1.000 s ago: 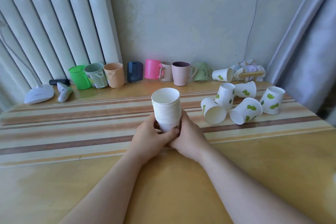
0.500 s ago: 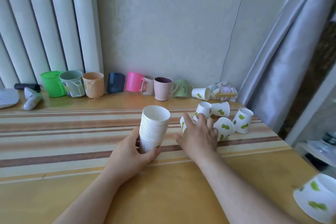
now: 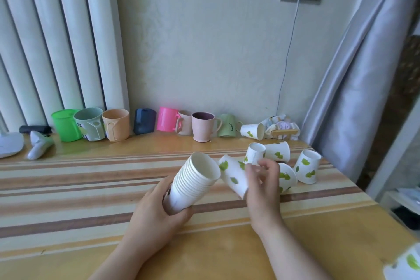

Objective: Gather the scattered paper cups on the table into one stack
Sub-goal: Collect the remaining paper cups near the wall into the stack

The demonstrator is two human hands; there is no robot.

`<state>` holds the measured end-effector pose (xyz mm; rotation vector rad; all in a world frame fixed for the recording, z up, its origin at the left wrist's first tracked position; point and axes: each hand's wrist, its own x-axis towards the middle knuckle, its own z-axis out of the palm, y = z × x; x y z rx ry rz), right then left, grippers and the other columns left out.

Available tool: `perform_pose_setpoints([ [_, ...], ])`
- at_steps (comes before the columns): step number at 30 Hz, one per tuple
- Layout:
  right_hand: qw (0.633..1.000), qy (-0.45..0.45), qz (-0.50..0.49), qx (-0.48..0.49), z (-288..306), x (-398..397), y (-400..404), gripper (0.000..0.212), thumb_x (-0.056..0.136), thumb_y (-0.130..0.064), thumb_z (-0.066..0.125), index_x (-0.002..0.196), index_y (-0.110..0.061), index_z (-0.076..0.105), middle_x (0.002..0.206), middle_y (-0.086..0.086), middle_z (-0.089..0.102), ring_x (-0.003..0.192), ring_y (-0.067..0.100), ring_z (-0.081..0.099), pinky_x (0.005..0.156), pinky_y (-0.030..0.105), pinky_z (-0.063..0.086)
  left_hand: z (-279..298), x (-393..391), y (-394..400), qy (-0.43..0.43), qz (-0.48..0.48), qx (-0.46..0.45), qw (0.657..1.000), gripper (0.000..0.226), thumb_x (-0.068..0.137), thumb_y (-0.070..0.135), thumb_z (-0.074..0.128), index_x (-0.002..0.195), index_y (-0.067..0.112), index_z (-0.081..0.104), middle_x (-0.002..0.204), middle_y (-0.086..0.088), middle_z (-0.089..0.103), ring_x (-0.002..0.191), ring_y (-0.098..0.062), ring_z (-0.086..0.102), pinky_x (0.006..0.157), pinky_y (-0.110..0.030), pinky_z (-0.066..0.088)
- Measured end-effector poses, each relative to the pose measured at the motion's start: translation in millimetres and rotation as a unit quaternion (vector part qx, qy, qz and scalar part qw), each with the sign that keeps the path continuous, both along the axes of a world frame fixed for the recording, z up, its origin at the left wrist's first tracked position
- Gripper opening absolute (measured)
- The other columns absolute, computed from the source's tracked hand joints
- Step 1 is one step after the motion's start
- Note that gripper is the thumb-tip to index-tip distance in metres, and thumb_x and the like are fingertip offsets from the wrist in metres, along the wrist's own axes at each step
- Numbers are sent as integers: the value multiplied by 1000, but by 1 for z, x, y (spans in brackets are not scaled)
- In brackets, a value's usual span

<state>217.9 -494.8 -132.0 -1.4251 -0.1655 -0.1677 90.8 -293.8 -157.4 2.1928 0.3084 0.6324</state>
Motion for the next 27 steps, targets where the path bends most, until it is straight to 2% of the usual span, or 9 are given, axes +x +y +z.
perform_pose_setpoints([
  [2, 965, 145, 80, 203, 13, -1, -6, 38, 95, -54, 64, 121, -25, 62, 111, 6, 73, 76, 25, 67, 53, 26, 49, -1, 0, 1, 0, 6, 2, 1000, 70, 72, 38, 87, 133, 58, 58, 115, 27, 72, 109, 1, 65, 88, -30, 53],
  [5, 932, 160, 162, 284, 21, -3, -13, 42, 97, -48, 69, 131, -24, 67, 112, 4, 75, 79, 18, 68, 55, 24, 49, -1, 0, 1, 6, 13, 9, 1000, 74, 72, 37, 87, 137, 58, 57, 121, 27, 68, 114, -1, 63, 92, -34, 53],
  [11, 965, 50, 234, 111, 20, -10, -10, 47, 83, -38, 79, 128, -46, 75, 133, -4, 68, 122, 17, 68, 101, 41, 48, -2, 1, 2, -8, 17, 13, 1000, 76, 74, 34, 88, 137, 63, 56, 126, 25, 62, 118, -3, 59, 96, -30, 47],
  [13, 972, 22, 230, 38, 19, -15, -10, 59, 74, -49, 83, 132, -56, 71, 139, -9, 66, 133, 9, 60, 104, 35, 47, -1, 1, 1, -19, 20, 20, 999, 76, 75, 32, 89, 126, 75, 52, 125, 27, 59, 115, 0, 57, 96, -27, 43],
  [17, 971, -40, 228, -64, 19, -20, -8, 57, 74, -68, 74, 129, -73, 61, 133, -52, 56, 139, -24, 42, 111, 21, 41, 0, 0, 0, -18, 13, 44, 999, 78, 76, 32, 89, 128, 74, 49, 126, 25, 58, 111, 5, 50, 97, -22, 39],
  [20, 958, -51, 244, -140, 15, -22, -3, 49, 78, -77, 68, 125, -81, 56, 145, -46, 47, 137, -30, 35, 116, 20, 33, -1, 0, 0, -7, 10, 55, 998, 79, 76, 32, 89, 142, 61, 56, 130, 21, 59, 111, 5, 50, 96, -21, 38],
  [23, 954, -65, 252, -150, 17, -25, -5, 55, 84, -80, 59, 138, -73, 52, 148, -40, 47, 138, -27, 37, 119, 27, 35, 0, 1, 0, -4, 12, 55, 998, 79, 76, 33, 90, 144, 57, 57, 130, 21, 60, 114, 2, 52, 96, -22, 39],
  [25, 964, -58, 230, -121, 24, -24, -9, 57, 92, -74, 51, 147, -60, 54, 144, -36, 56, 128, -23, 51, 111, 27, 43, 1, 0, 0, 2, 13, 52, 999, 78, 77, 38, 90, 145, 54, 57, 129, 23, 62, 114, 1, 53, 96, -24, 40],
  [27, 989, -30, 126, -65, 34, -14, -12, 43, 95, -59, 56, 136, -51, 66, 129, -16, 69, 107, -4, 66, 93, 28, 49, 2, -1, -1, 6, 15, 52, 999, 79, 76, 45, 90, 147, 52, 57, 127, 24, 65, 115, -3, 58, 94, -27, 44],
])
